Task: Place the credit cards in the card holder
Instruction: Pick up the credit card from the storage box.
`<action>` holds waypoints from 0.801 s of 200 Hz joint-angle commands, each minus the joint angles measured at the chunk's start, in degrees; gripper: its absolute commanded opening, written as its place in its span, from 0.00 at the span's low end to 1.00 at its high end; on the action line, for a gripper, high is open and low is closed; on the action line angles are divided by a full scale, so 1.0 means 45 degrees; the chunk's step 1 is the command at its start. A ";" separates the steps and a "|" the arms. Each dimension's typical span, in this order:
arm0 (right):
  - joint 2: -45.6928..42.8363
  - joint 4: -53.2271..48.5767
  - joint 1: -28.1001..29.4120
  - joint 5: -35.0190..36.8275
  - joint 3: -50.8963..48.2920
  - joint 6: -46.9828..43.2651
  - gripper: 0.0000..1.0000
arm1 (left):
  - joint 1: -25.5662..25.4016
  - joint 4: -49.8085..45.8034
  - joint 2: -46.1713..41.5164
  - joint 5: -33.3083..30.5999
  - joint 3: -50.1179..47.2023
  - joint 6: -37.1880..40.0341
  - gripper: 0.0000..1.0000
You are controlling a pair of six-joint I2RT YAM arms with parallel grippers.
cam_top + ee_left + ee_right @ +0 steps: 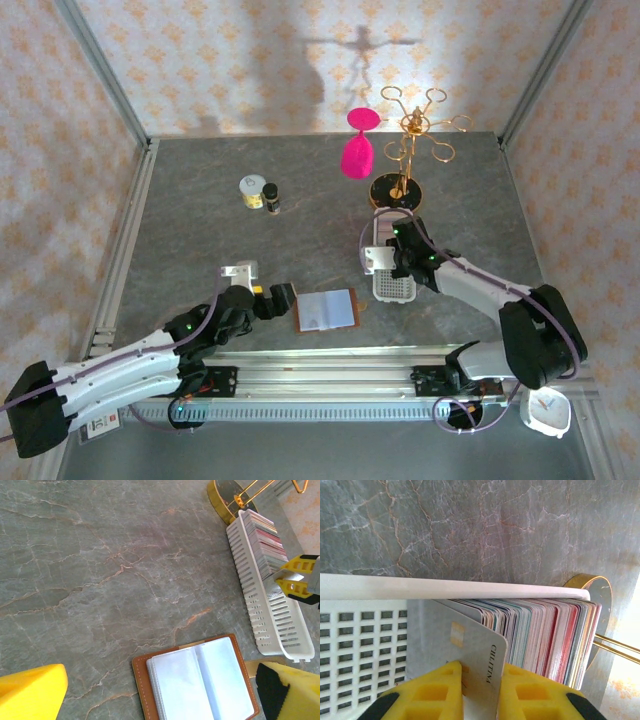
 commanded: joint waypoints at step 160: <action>-0.3777 -0.2446 0.0323 -0.0794 -0.0089 0.1870 0.00 | 0.0104 0.0446 0.0310 0.0357 0.0180 -0.0345 0.96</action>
